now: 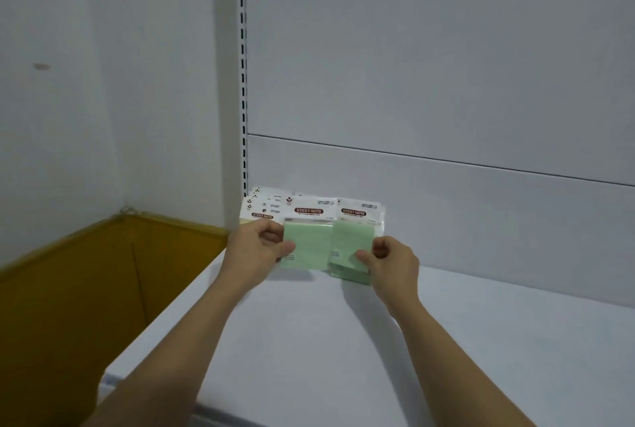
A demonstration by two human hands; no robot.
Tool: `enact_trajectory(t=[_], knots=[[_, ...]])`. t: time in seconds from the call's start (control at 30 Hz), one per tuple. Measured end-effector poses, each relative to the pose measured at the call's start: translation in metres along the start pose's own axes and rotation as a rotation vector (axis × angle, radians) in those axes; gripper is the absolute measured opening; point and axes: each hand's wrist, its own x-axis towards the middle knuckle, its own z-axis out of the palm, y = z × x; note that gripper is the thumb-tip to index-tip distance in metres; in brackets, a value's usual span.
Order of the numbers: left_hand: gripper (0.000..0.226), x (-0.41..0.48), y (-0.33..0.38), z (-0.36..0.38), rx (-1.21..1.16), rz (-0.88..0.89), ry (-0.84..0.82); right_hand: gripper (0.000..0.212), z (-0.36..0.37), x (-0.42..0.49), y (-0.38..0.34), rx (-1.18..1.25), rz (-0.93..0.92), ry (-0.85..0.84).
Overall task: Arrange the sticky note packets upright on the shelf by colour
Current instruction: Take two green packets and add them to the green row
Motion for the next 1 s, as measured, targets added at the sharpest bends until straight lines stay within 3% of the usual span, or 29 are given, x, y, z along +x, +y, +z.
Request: enact_trajectory(t=[0.23,0.37,0.7,1.0], knots=[[0.019,-0.006,-0.034,0.017,-0.024,-0.047,-0.005,0.014,0.008,-0.015,0.027,-0.18,0.076,0.076],[0.021,-0.008,-0.039,0.025,-0.032,-0.032,-0.004,0.029,0.005,-0.014,0.027,-0.124,0.045,0.076],[0.023,-0.002,-0.037,0.029,-0.032,-0.043,-0.077,0.04,0.011,-0.008,0.026,-0.241,0.036,0.03],[0.021,0.007,-0.024,0.044,-0.011,-0.021,-0.151,0.053,-0.006,-0.014,0.032,-0.205,0.097,0.041]])
